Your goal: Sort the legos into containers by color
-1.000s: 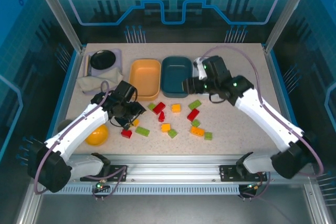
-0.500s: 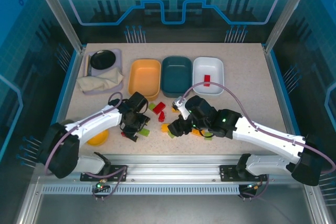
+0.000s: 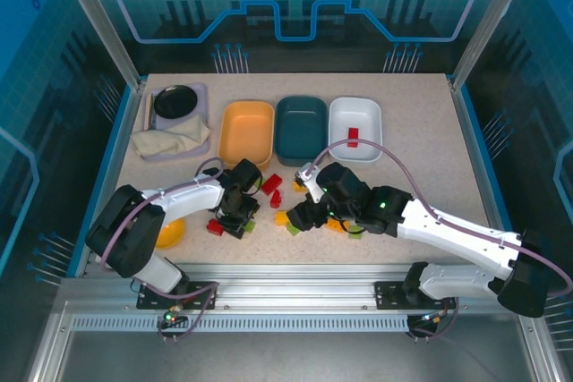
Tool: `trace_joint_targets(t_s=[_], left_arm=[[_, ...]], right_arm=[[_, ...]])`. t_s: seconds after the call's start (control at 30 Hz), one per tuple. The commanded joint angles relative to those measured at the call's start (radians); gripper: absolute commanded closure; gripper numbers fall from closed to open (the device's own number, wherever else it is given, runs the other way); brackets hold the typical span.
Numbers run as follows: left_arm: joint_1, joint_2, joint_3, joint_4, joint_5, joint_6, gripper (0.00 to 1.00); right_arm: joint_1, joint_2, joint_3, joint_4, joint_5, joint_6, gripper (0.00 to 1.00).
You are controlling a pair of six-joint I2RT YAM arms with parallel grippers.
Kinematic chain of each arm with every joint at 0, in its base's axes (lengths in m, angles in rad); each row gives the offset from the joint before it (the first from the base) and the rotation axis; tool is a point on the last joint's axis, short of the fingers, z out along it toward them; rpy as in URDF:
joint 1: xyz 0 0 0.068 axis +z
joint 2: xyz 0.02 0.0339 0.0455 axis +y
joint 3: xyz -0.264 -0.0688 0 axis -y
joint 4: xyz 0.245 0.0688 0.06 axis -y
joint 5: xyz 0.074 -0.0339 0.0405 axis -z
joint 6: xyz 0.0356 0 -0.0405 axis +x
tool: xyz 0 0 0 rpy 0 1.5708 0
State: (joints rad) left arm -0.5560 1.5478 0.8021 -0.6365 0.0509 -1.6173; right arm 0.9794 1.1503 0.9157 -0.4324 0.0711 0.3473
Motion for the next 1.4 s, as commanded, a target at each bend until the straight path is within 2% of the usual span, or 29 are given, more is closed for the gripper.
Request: trace_joint_targets(t_s=[0.0,0.27,0.6,0.77,0.87,1.07,1.23,1.37], left_arm=[[-0.006,0.032,-0.012,0.037,-0.024,0.015,0.48],[-0.007,0.034,-0.020,0.044,-0.027,0.041,0.61],[-0.050,-0.069,0.072,-0.132,-0.075,0.099,0.63],[-0.054,-0.127,0.184,-0.257,-0.123,0.157,0.62],[-0.028,-0.133,0.284,-0.313,-0.173,0.237,0.62],[0.118,0.030,0.543,-0.301,-0.154,0.504,0.62],[0.229,0.277,0.799,-0.293,-0.096,0.692,0.62],[0.264,0.471,1.005,-0.322,-0.072,0.791,0.61]], right_arm=[[-0.013,-0.018,-0.005,0.012,0.008,0.007,0.29],[-0.034,-0.020,-0.006,0.011,0.007,0.025,0.30],[-0.066,-0.025,0.003,0.012,0.015,0.050,0.30],[-0.107,-0.043,0.018,0.023,0.009,0.074,0.30],[-0.142,-0.044,0.036,0.032,-0.006,0.092,0.30],[-0.223,-0.015,0.076,0.050,-0.038,0.141,0.30],[-0.283,0.028,0.102,0.058,-0.060,0.215,0.30],[-0.317,0.052,0.110,0.069,-0.069,0.276,0.30]])
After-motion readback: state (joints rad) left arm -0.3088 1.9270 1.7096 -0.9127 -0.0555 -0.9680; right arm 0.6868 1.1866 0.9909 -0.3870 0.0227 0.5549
